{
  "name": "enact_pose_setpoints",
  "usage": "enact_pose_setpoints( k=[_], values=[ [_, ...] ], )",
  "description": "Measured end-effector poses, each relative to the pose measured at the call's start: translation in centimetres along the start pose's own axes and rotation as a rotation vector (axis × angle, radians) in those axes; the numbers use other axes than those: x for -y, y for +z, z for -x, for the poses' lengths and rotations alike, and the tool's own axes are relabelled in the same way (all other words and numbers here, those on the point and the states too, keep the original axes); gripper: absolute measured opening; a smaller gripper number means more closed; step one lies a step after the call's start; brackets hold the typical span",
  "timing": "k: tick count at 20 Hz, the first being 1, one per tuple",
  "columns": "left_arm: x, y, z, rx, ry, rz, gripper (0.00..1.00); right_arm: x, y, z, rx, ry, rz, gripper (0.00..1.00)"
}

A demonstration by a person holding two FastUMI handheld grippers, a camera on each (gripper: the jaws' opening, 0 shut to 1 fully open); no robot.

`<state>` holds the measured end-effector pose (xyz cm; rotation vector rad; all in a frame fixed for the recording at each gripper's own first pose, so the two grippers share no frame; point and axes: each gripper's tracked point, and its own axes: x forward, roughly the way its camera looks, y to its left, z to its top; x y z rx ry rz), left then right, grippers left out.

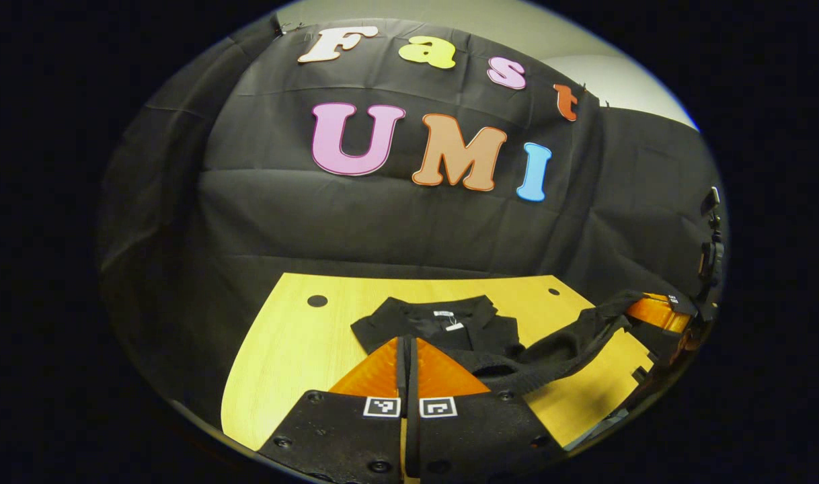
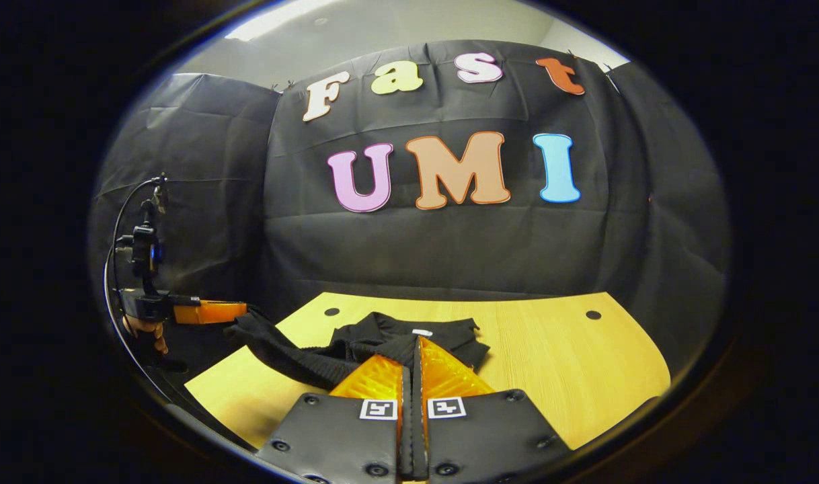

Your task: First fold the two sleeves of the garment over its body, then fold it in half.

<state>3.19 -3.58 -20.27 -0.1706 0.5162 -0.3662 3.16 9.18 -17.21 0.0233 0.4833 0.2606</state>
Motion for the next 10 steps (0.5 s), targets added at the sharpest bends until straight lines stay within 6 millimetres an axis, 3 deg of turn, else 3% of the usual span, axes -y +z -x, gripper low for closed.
enact_pose_setpoints(
  k=[2,6,10],
  values=[
    [-0.2,1.8,-2.4,0.027,0.003,-0.013,0.0,0.8,1.8,-2.3,0.017,0.013,-0.014,0.0],
    [-1.3,3.7,-7.8,0.015,0.021,-0.013,0.0,3.4,4.3,-7.5,0.017,0.016,-0.037,0.05],
    [-2.9,4.7,-12.3,-0.012,0.047,-0.023,0.0,5.8,5.5,-12.6,-0.002,0.007,-0.052,0.02]
  ],
)
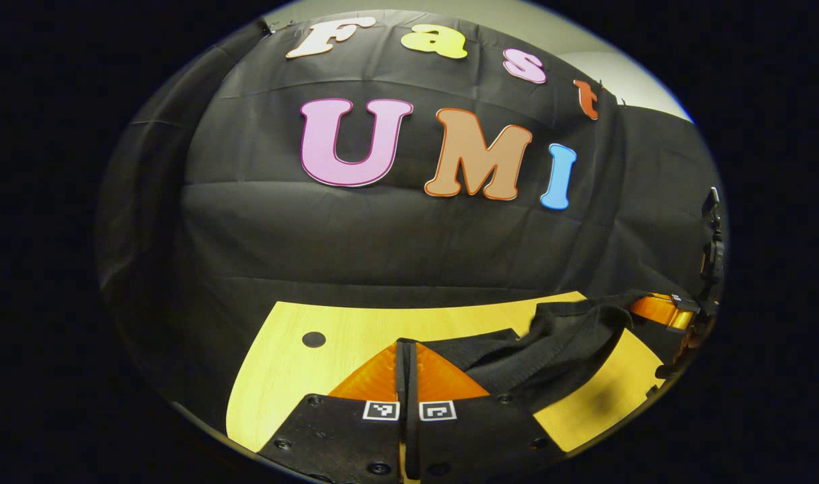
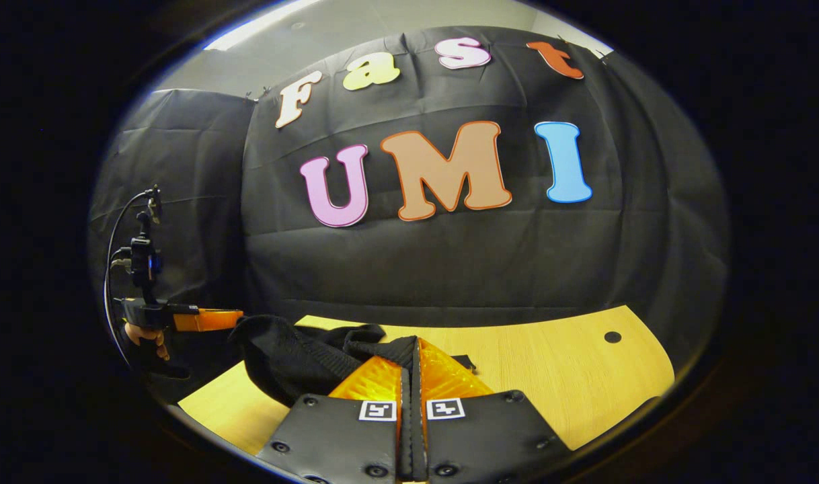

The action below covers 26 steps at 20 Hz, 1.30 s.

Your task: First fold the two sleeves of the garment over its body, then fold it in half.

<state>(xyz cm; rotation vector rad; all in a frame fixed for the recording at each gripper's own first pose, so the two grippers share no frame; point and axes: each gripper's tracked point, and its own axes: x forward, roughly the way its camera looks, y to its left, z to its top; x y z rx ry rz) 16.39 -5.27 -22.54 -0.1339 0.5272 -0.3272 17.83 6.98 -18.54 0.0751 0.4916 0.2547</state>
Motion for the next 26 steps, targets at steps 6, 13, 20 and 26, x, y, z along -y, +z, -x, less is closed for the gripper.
enact_pose_setpoints(
  k=[6,13,20,26],
  values=[
    [-0.7,-1.5,-5.7,-0.071,0.012,-0.025,0.0,1.8,0.2,-5.8,-0.054,0.0,-0.044,0.02],
    [-4.0,-1.3,-10.5,-0.068,0.193,-0.141,0.07,5.3,1.2,-10.5,-0.057,-0.072,-0.179,0.35],
    [-3.0,2.7,-10.5,0.104,0.204,-0.11,0.93,9.1,3.6,-10.0,0.049,-0.183,-0.137,0.98],
    [-3.6,4.7,-8.8,0.156,0.23,-0.115,0.92,7.6,4.7,-8.5,0.086,-0.18,-0.044,0.97]
  ],
)
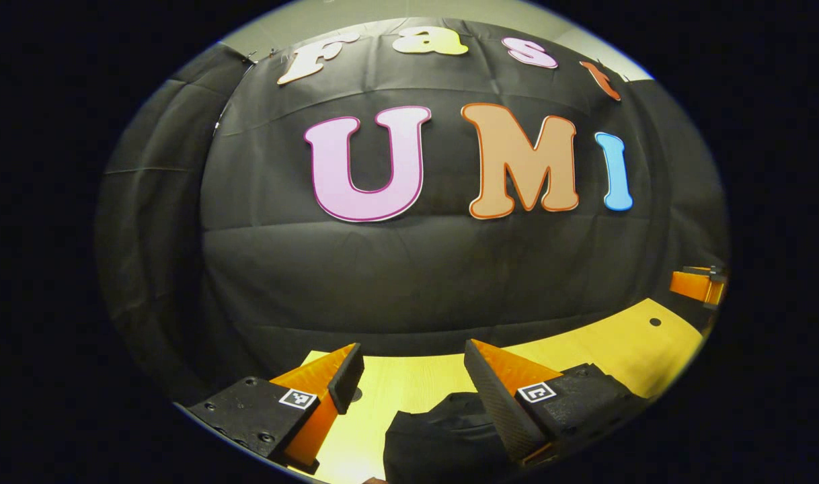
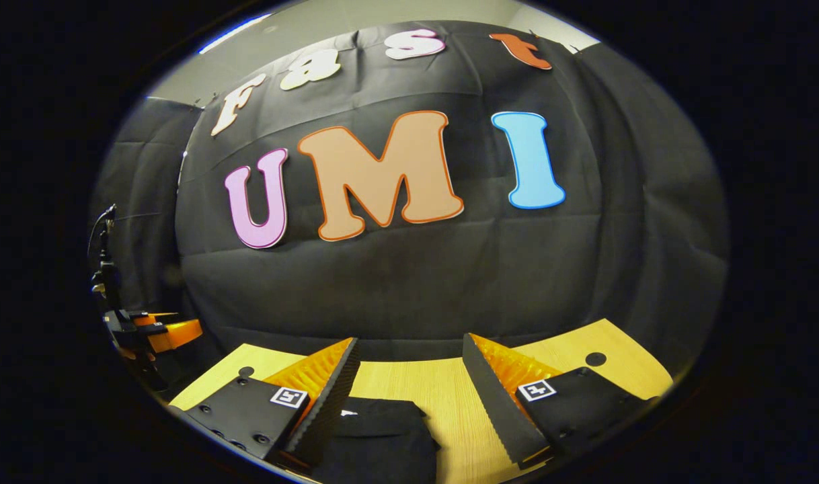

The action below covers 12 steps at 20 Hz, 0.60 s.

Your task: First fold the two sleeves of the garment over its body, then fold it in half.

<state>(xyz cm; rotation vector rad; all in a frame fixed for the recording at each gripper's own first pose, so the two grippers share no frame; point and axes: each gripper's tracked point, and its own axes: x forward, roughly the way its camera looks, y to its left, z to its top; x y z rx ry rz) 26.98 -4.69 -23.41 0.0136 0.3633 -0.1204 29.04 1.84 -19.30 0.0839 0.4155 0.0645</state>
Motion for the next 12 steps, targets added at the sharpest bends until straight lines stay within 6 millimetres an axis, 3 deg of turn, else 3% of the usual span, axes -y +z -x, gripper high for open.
enact_pose_setpoints(
  k=[1,6,7,8,11,12],
  values=[
    [-0.1,0.3,0.5,0.004,0.004,0.007,0.93,-0.3,0.1,0.5,0.003,0.004,0.009,0.94],
    [-1.1,3.8,5.4,0.079,0.011,0.044,0.93,-2.2,1.0,5.1,0.038,0.009,0.094,0.98],
    [-1.3,4.5,6.7,0.098,0.012,0.043,0.93,-2.7,1.3,6.4,0.051,0.01,0.106,0.94],
    [-1.5,5.0,8.1,0.11,0.011,0.04,0.93,-3.3,1.4,7.8,0.061,0.011,0.116,1.0],
    [-2.3,6.1,12.9,0.151,0.013,0.026,0.92,-4.9,1.7,12.6,0.102,0.008,0.141,0.98],
    [-2.5,6.3,14.9,0.163,0.013,0.027,0.96,-5.4,1.8,14.4,0.117,0.003,0.143,0.95]
  ],
)
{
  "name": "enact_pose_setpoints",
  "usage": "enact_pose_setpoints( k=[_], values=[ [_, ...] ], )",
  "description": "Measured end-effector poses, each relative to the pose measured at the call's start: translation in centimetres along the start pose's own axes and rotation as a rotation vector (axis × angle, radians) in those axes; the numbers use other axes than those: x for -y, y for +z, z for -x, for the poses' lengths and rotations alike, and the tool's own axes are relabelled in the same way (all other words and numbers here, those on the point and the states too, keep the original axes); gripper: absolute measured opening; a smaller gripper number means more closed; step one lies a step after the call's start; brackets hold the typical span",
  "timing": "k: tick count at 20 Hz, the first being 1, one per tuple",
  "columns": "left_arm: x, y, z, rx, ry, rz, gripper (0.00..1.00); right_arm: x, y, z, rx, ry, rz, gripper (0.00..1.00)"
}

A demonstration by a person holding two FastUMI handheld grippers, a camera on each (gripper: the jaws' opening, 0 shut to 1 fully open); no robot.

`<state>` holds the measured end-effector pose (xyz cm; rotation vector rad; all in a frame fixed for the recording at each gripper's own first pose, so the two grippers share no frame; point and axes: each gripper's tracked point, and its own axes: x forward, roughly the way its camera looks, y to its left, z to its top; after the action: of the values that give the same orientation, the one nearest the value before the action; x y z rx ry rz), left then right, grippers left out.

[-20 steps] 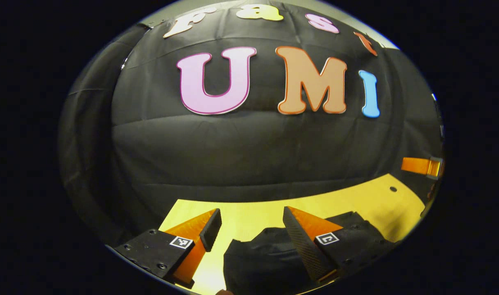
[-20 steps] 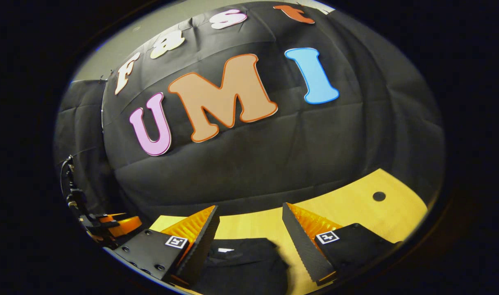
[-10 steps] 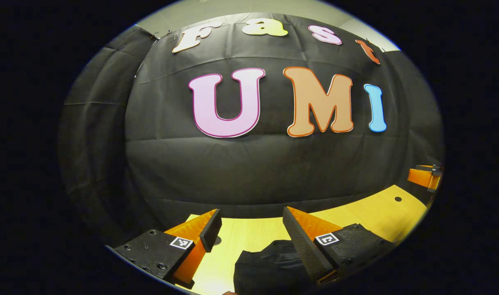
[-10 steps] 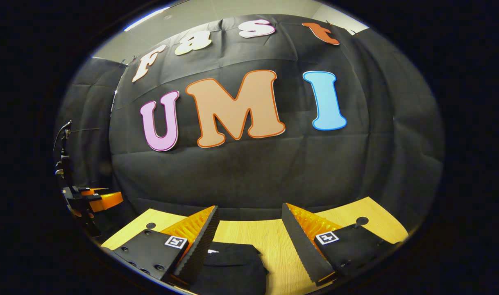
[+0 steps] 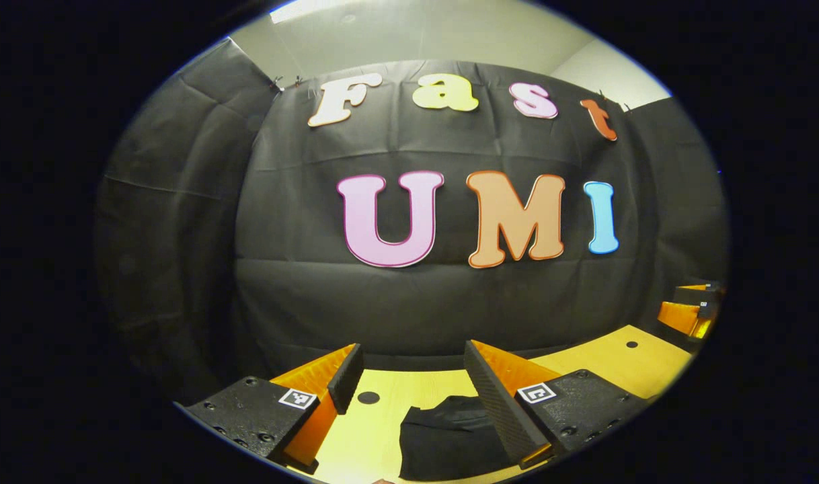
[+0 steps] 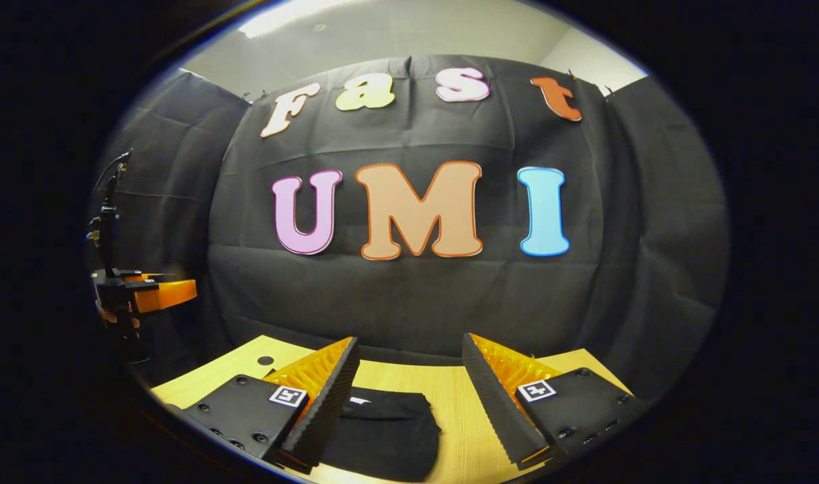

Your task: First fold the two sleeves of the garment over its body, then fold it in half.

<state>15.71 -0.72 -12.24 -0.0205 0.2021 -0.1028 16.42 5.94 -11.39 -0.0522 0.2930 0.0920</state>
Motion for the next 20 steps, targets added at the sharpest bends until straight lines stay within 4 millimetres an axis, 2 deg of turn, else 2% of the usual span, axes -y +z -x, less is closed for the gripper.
enact_pose_setpoints(
  k=[1,2,3,7,10,14,16,18,19,20],
  values=[
    [-0.1,0.6,1.6,0.016,-0.006,0.002,0.92,-0.4,-0.5,0.8,0.018,-0.002,0.0,0.98],
    [0.1,0.9,3.7,0.032,-0.01,0.002,0.92,-0.9,0.1,2.7,0.041,-0.004,0.0,0.98],
    [-0.1,1.3,5.6,0.048,-0.014,0.001,1.0,-1.2,0.3,4.6,0.057,-0.011,-0.003,0.97],
    [-1.4,1.9,12.2,0.066,-0.013,-0.015,1.0,-2.3,0.5,11.8,0.086,-0.032,-0.003,0.94],
    [-2.4,3.1,16.7,0.086,0.005,-0.029,0.99,-3.1,0.8,16.6,0.108,-0.031,-0.001,0.99],
    [-2.2,4.3,21.9,0.12,0.027,-0.029,0.99,-3.2,0.2,22.0,0.131,-0.029,-0.006,0.97],
    [-1.4,4.2,24.3,0.123,0.033,-0.025,0.99,-3.4,-0.7,24.7,0.137,-0.019,-0.031,0.94],
    [-0.7,3.8,26.7,0.116,0.047,-0.032,0.99,-3.5,-1.4,27.3,0.148,-0.003,-0.053,0.97],
    [-0.6,3.9,28.0,0.119,0.057,-0.039,0.92,-3.3,-1.5,28.2,0.152,0.004,-0.061,0.94],
    [-0.2,4.1,29.0,0.122,0.063,-0.045,0.92,-3.1,-1.8,29.0,0.15,0.01,-0.067,0.97]
  ],
)
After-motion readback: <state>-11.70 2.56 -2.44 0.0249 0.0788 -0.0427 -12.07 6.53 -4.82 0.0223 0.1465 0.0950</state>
